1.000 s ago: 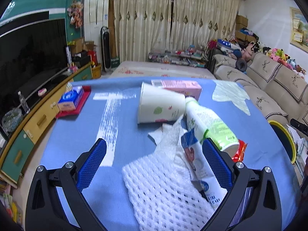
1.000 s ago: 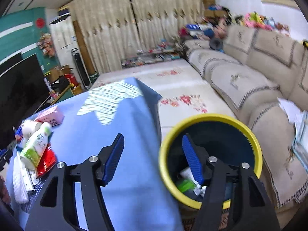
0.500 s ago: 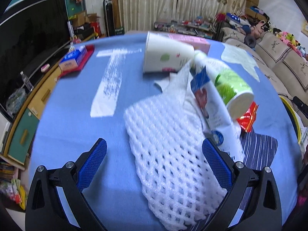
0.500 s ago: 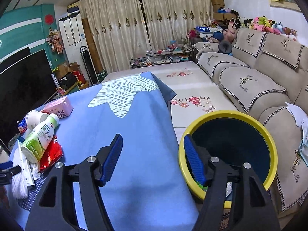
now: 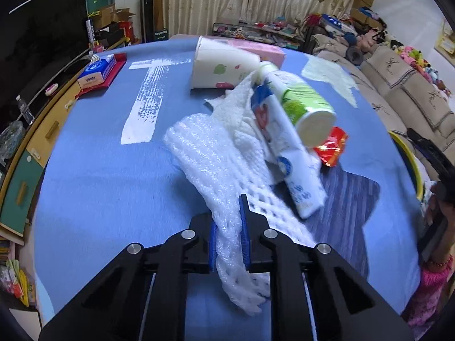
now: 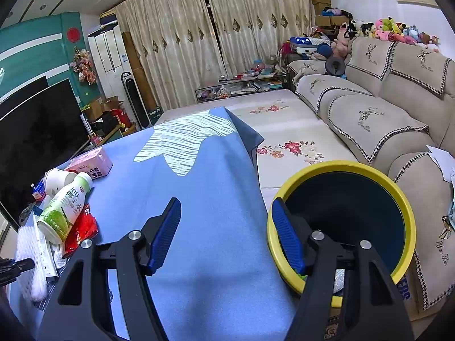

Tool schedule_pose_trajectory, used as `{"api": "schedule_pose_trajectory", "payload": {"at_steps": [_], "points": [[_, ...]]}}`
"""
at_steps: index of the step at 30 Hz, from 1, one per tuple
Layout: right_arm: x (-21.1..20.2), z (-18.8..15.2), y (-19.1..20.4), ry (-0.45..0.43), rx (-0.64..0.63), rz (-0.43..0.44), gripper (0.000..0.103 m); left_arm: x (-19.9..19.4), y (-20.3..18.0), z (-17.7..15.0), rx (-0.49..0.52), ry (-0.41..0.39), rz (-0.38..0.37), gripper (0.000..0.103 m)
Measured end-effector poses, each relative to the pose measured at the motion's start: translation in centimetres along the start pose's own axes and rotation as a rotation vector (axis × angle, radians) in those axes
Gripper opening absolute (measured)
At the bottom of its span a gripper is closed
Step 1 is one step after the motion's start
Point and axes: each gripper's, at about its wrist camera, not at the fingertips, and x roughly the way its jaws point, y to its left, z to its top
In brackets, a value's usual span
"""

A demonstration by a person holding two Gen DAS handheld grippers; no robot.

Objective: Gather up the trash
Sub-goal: 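Carry the mesh foam over the bin and open the left gripper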

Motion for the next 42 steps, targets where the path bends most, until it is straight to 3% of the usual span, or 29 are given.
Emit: {"api": "schedule_pose_trajectory", "payload": {"at_steps": [11,17,22,30,37,42], "points": [[-1.4,0.4,-0.3,-0.047,-0.014,-0.032,0.063,-7.9,-3.4,-0.3,0.108,-0.153,-0.009,0.012],[-3.2,0.6,-2.8,-0.049,-0.031,-0.098,0.064,-8.9,-8.2,1.6,0.199,-0.178,-0.068,0.012],[-5.2,0.1,-7.1,-0.059,-0.020,-0.218,0.067,-7.3,-14.2,3.6,0.292,-0.172,-0.163,0.012],[-7.2,-2.1,-14.3,-0.035,0.066,-0.324,0.067,-3.1,-26.3,6.7,0.443,-0.135,-0.302,0.012],[-8.1,-3.8,-18.7,-0.025,0.149,-0.360,0.067,2.2,-36.9,9.3,0.533,-0.104,-0.328,0.012],[-8.4,-4.3,-20.8,-0.024,0.184,-0.372,0.067,7.0,-42.2,10.5,0.565,-0.062,-0.320,0.014]]}}
